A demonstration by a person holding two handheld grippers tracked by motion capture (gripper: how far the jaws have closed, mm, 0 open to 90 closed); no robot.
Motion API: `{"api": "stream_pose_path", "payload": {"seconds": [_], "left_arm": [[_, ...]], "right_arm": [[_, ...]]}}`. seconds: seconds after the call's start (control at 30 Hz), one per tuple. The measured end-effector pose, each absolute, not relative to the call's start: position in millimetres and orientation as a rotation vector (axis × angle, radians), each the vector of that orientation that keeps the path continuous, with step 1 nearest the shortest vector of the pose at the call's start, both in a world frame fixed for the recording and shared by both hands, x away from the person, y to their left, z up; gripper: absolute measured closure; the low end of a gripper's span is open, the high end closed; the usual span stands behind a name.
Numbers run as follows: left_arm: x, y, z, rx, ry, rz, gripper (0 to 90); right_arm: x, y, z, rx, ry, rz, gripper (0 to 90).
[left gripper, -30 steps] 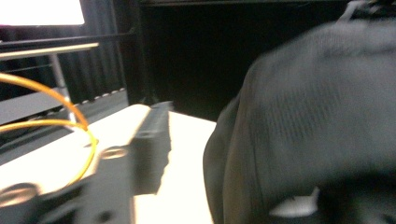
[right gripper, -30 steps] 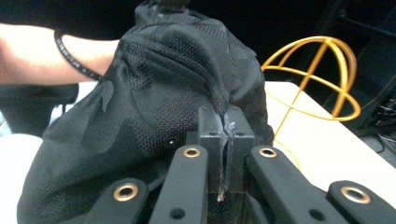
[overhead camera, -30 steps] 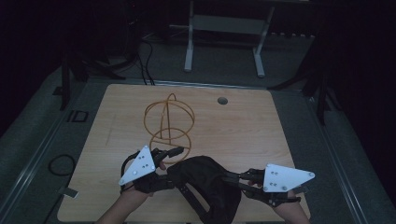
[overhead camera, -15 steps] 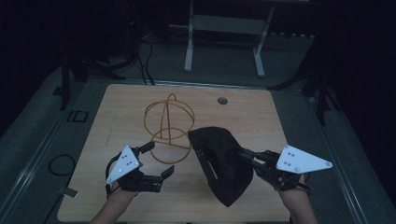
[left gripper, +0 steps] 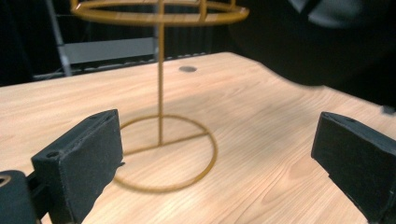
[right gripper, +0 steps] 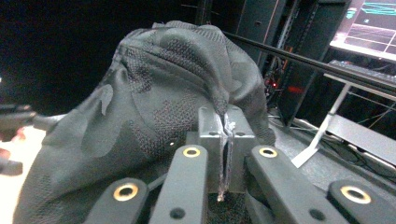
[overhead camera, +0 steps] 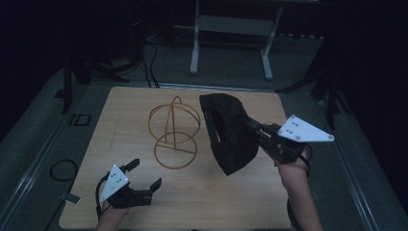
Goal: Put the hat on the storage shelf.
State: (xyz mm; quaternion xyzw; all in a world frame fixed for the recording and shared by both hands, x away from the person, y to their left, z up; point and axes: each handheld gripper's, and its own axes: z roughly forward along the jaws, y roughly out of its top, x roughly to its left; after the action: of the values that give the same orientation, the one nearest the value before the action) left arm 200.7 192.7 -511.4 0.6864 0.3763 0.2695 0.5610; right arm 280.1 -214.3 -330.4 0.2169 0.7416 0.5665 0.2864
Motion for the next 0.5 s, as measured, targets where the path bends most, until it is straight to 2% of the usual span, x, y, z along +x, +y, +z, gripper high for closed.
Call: {"api": "stream_pose_path", "payload": {"seconds": [0.5], "left_arm": [[195,209,-525,1.578,0.960,0.704,2.5]], "right_arm": [[318,-149,-325,0.534,2.066,1.493,88.0]]}}
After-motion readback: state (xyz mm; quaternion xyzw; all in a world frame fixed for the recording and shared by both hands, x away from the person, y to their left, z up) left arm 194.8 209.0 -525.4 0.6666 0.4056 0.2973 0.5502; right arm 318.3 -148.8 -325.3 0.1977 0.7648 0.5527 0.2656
